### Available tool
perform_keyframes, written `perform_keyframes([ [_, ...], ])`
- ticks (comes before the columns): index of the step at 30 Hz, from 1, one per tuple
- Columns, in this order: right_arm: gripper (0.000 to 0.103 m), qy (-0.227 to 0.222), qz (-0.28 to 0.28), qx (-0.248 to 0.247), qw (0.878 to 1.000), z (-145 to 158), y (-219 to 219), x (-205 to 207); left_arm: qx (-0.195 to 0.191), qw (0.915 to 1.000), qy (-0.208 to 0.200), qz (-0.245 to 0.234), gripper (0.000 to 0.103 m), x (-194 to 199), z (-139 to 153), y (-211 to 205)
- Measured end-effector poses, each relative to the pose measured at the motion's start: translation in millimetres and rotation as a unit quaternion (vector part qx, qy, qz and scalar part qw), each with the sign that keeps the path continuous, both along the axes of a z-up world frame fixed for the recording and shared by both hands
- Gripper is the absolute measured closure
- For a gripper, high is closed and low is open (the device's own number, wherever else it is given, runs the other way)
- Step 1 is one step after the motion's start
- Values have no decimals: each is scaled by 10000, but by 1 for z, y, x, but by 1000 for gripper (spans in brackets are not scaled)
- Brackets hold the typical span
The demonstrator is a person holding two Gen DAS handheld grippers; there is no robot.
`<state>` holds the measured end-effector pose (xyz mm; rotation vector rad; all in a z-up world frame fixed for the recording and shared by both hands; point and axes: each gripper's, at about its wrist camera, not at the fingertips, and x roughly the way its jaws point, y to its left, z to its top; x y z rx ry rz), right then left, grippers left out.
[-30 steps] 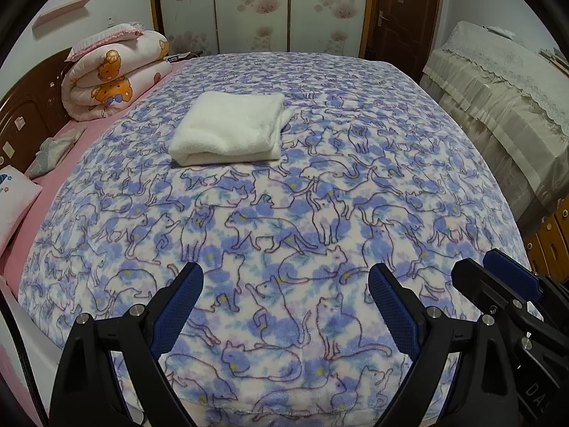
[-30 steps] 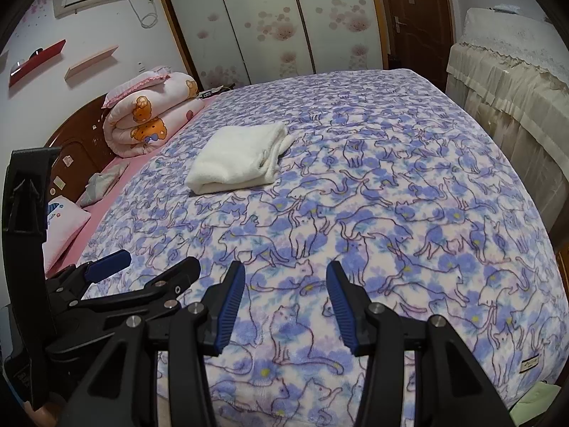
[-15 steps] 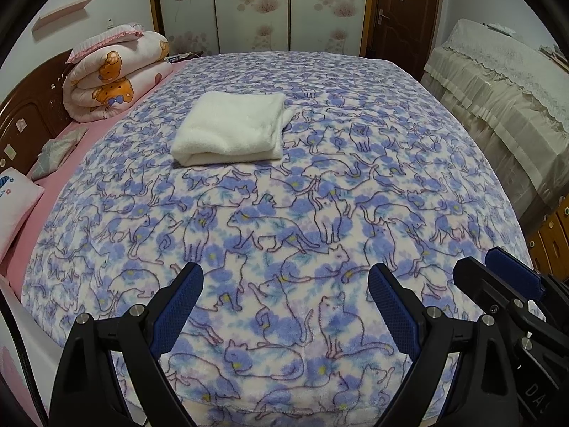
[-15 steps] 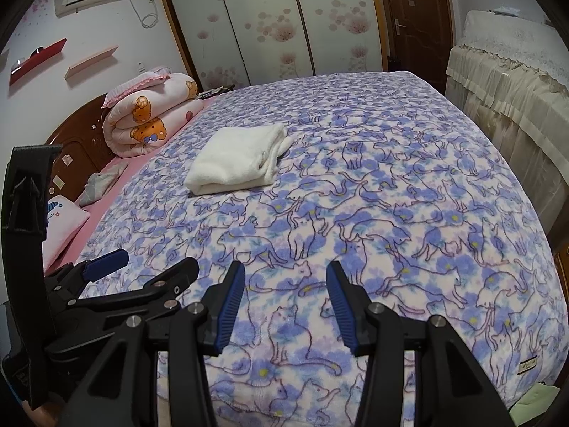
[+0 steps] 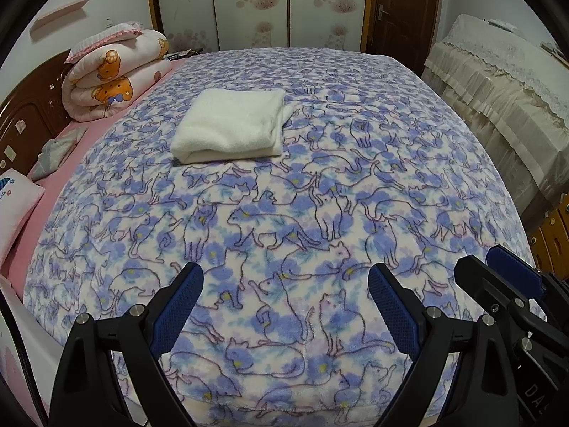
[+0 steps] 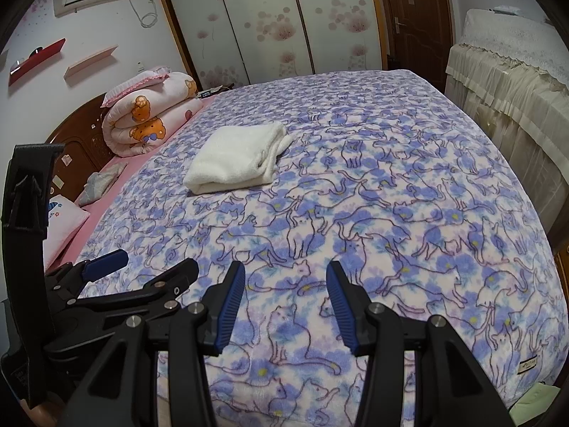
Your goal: Fold large clothes
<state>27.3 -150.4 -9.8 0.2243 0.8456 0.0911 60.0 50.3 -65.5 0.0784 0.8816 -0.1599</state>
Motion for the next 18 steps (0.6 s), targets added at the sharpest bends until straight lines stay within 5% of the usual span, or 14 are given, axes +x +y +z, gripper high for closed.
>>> perform_keyframes([
  [18,55,11,-1,-1,10000,0,1,1,42,10000,12,-18,10,-1,-3,6],
])
